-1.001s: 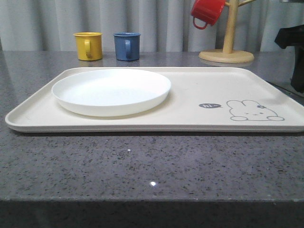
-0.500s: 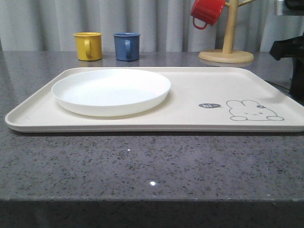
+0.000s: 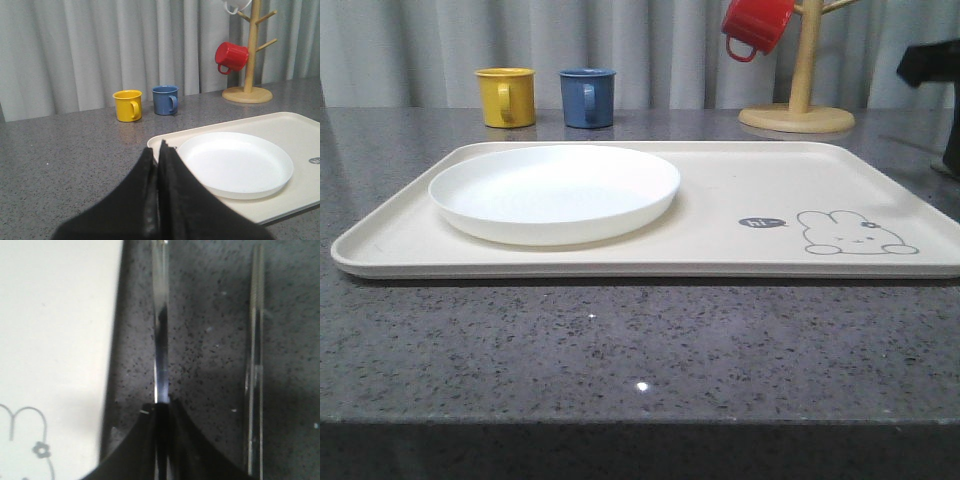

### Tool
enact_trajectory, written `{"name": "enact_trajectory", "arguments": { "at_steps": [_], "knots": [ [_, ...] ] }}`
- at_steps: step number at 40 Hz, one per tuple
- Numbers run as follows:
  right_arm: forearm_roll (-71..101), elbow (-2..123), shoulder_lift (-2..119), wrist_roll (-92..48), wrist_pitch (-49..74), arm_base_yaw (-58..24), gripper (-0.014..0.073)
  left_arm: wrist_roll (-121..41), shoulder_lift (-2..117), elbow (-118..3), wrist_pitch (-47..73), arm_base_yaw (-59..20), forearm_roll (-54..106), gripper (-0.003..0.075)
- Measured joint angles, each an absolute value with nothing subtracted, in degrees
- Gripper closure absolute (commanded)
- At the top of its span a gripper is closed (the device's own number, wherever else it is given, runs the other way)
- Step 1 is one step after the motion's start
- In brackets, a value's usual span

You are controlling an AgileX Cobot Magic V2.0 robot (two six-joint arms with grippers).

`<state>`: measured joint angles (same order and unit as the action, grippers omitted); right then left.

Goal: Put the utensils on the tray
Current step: 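Grasp the silver fork with the right gripper and lift it, then lower the fork onto the tray beside the plate and release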

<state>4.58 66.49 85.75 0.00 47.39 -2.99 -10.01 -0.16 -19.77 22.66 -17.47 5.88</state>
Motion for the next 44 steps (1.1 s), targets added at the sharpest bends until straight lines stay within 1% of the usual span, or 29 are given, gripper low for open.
{"name": "enact_trajectory", "arguments": {
  "at_steps": [5, 13, 21, 25, 35, 44],
  "knots": [
    [2.14, 70.78, 83.05, 6.44, 51.52, -5.12, 0.0705, -10.01, -0.16, -19.77, 22.66, -17.47, 5.88, 0.0738],
    [-5.06, 76.51, 83.14, 17.02, 54.62, -14.36, 0.0705, -10.01, -0.16, -19.77, 22.66, -17.47, 5.88, 0.0738],
    [-8.54, 80.75, 88.43, 24.43, 56.42, -24.86, 0.0705, -10.01, -0.16, -19.77, 22.66, -17.47, 5.88, 0.0738],
    [-9.57, 82.52, 91.71, 27.65, 57.39, -27.88, 0.0705, -10.01, -0.16, -19.77, 22.66, -17.47, 5.88, 0.0738],
    [-10.12, 83.67, 98.22, 37.23, 57.56, -29.06, 0.0704, -10.01, -0.16, -19.77, 22.66, -17.47, 5.88, 0.0738],
    [-10.1, 83.67, 101.98, 39.55, 55.51, -29.06, 0.0704, -10.01, -0.16, -19.77, 22.66, -17.47, 5.88, 0.0738]
  ]
}}
